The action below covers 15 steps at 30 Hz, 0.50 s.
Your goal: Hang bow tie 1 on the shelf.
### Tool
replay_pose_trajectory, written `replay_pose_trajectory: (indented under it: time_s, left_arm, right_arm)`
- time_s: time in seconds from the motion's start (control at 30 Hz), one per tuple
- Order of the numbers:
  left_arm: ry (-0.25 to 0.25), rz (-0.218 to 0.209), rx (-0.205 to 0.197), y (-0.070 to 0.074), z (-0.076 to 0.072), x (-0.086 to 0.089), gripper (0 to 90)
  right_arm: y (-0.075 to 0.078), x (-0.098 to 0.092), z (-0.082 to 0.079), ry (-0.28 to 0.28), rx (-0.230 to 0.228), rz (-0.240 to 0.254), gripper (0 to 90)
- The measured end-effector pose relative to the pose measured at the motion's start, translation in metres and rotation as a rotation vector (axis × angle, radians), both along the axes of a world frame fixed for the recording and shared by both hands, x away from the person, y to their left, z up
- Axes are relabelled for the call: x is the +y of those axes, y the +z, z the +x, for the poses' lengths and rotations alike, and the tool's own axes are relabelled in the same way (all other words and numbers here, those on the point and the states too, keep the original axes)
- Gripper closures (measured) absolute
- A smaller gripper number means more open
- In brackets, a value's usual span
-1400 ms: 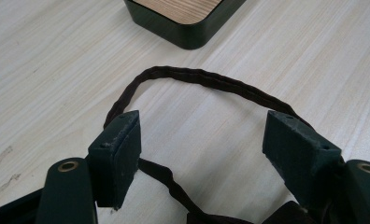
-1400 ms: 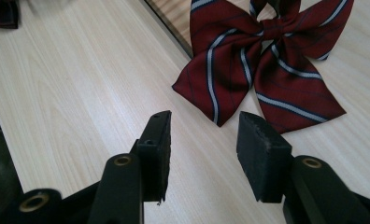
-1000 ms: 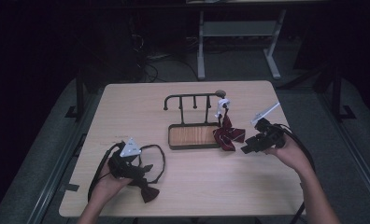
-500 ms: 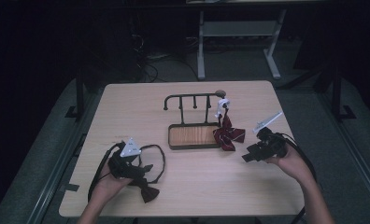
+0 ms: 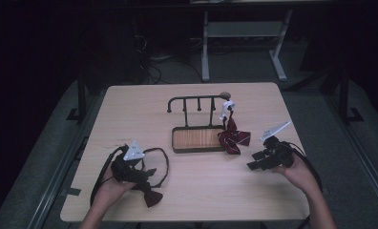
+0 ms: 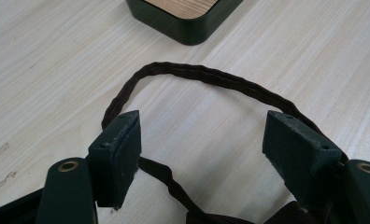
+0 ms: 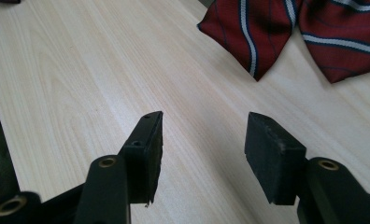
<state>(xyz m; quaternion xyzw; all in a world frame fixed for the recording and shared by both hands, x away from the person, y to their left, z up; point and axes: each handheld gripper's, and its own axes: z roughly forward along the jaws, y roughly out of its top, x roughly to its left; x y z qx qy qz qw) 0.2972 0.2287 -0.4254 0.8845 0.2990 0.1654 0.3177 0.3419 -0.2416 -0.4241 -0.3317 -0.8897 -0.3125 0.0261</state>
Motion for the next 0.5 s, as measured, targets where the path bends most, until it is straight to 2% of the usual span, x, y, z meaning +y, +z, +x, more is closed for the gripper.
replay_pose_trajectory:
  time_s: [0.03, 0.23, 0.33, 0.4, 0.5]
  left_arm:
    - [-0.001, 0.003, 0.001, 0.0, 0.0, 0.0, 28.7]
    - [-0.002, 0.013, 0.002, -0.001, 0.0, -0.001, 28.9]
    - [-0.004, 0.012, 0.004, -0.002, 0.001, -0.001, 30.0]
    - [0.0, -0.001, 0.016, -0.002, 0.002, 0.0, 30.3]
    - [0.004, 0.011, 0.011, -0.003, 0.003, 0.002, 31.5]
  right_arm:
    - [-0.001, 0.0, -0.001, -0.002, -0.003, 0.011, 46.8]
    - [-0.002, 0.002, -0.004, 0.003, -0.019, 0.0, 45.1]
    - [-0.002, 0.003, -0.009, -0.003, -0.021, -0.003, 44.8]
    - [-0.003, 0.004, -0.013, -0.015, -0.022, 0.011, 44.2]
    - [-0.004, 0.006, -0.017, -0.028, -0.033, 0.005, 41.9]
